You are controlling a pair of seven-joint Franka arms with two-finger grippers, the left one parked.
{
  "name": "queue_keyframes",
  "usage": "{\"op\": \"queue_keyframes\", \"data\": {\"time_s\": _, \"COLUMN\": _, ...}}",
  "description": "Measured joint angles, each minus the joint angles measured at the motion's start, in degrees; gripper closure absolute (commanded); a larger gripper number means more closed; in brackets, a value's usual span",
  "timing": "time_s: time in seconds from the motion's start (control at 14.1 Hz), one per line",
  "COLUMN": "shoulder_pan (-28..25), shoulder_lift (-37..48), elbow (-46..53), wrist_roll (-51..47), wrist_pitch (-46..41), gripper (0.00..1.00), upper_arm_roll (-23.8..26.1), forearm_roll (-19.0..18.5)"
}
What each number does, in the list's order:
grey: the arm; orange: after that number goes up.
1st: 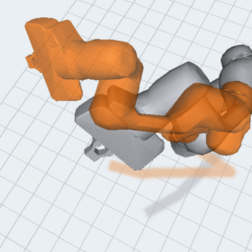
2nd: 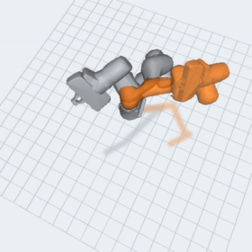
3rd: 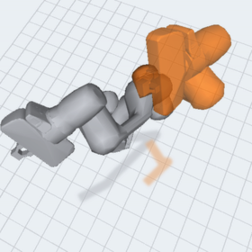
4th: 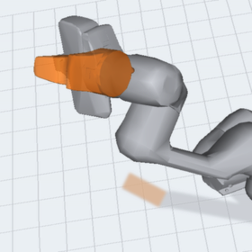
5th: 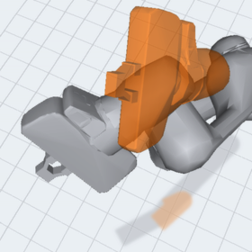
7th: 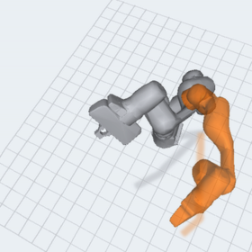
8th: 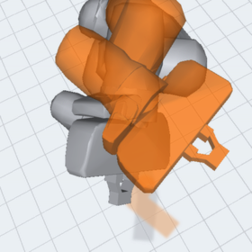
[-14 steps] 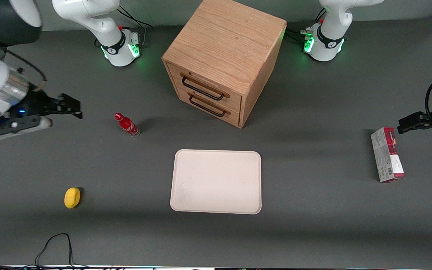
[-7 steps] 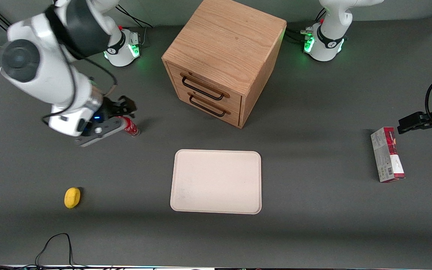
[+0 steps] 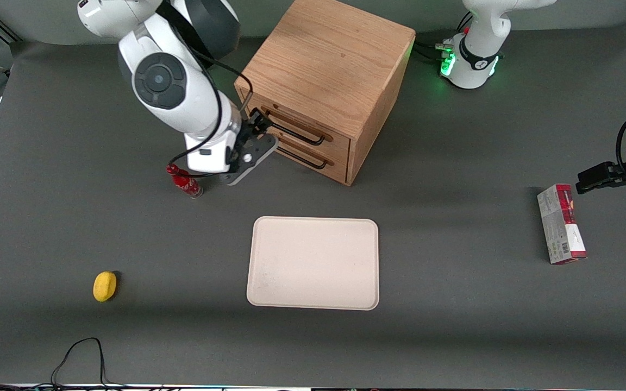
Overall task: Open upper drawer
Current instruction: 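Move the right gripper to the upper drawer's black handle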
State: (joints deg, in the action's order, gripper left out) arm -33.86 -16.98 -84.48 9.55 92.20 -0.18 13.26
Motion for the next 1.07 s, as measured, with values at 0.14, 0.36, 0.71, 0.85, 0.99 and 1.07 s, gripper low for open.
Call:
{"op": "queue_keyframes", "data": {"time_s": 0.14, "shoulder_pan": 0.01, "shoulder_lift": -1.38, "elbow": 0.02, "wrist_roll": 4.12, "wrist_pitch": 0.00, "gripper": 0.00, "upper_arm_roll": 1.71, "forearm_roll": 0.54}}
{"op": "queue_keyframes", "data": {"time_s": 0.36, "shoulder_pan": -0.07, "shoulder_lift": -3.32, "elbow": 0.13, "wrist_roll": 5.88, "wrist_pitch": 0.05, "gripper": 0.00, "upper_arm_roll": 3.21, "forearm_roll": 0.56}}
{"op": "queue_keyframes", "data": {"time_s": 0.71, "shoulder_pan": -0.51, "shoulder_lift": -5.50, "elbow": 0.50, "wrist_roll": 6.38, "wrist_pitch": 0.16, "gripper": 0.00, "upper_arm_roll": 3.65, "forearm_roll": 0.56}}
{"op": "queue_keyframes", "data": {"time_s": 0.85, "shoulder_pan": -1.03, "shoulder_lift": -6.03, "elbow": 0.53, "wrist_roll": 6.41, "wrist_pitch": 0.30, "gripper": 0.00, "upper_arm_roll": 3.66, "forearm_roll": 0.56}}
{"op": "queue_keyframes", "data": {"time_s": 0.99, "shoulder_pan": -1.37, "shoulder_lift": -6.28, "elbow": 0.53, "wrist_roll": 6.42, "wrist_pitch": 0.56, "gripper": 0.00, "upper_arm_roll": 3.66, "forearm_roll": 0.56}}
{"op": "queue_keyframes", "data": {"time_s": 1.07, "shoulder_pan": -1.51, "shoulder_lift": -6.34, "elbow": 0.53, "wrist_roll": 6.42, "wrist_pitch": 0.59, "gripper": 0.00, "upper_arm_roll": 3.66, "forearm_roll": 0.56}}
